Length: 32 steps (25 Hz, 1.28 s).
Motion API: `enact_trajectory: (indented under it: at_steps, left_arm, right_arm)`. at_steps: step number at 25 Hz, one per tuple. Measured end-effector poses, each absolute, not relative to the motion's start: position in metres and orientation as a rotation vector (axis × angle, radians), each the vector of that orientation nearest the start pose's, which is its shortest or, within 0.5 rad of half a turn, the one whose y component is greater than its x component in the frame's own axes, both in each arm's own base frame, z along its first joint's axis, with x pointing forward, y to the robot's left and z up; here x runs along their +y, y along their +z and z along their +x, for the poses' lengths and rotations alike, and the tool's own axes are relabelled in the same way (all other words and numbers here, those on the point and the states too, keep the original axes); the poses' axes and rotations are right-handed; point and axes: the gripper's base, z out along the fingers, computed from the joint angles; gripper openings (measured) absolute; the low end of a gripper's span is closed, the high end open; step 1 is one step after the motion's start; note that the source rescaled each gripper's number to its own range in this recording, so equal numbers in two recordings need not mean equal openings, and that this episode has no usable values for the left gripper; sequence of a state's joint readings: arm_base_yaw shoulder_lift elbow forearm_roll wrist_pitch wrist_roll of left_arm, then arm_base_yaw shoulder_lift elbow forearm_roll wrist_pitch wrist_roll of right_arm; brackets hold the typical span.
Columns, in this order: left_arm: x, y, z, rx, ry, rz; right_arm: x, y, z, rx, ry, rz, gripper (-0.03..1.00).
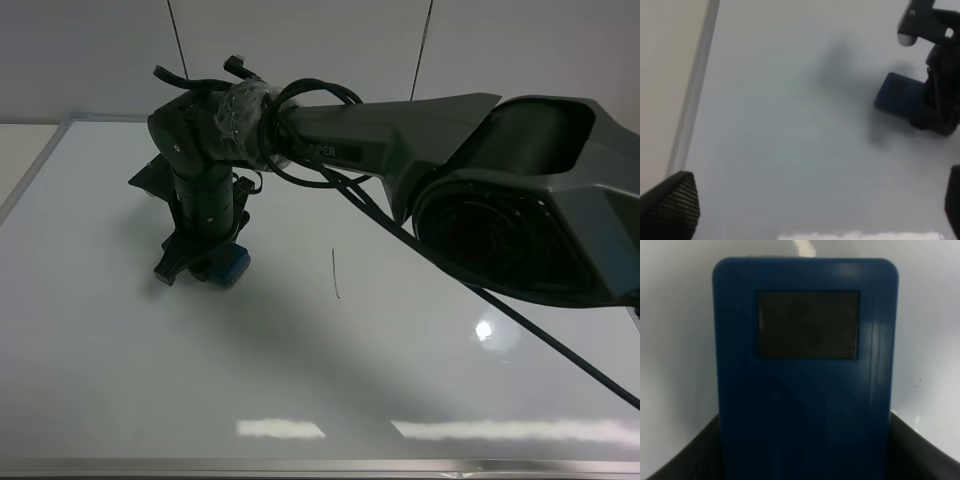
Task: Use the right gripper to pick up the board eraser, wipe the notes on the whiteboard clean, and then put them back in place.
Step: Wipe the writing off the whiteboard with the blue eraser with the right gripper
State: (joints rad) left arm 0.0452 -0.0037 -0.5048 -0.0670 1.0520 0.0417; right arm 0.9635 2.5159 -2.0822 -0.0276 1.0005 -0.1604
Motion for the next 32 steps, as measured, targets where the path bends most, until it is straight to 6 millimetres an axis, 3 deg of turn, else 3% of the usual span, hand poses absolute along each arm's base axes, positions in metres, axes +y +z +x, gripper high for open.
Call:
enact_trajectory:
  at_steps: [12,19,32]
  left_arm:
    - [-0.006,0.279,-0.006,2.025,-0.025,0.0]
    - [-0.006,0.279,-0.006,2.025,-0.025,0.0]
    - [-0.006,0.279,-0.006,2.025,-0.025,0.0]
  right_arm:
    - [0.419,0.103,0.292,2.567,0.102,-1.499,0.03]
    - [0.414,0.113,0.287,2.624,0.097,-1.47,0.03]
    - [0.358,0.107,0.281,2.732,0.093,-1.346,0.03]
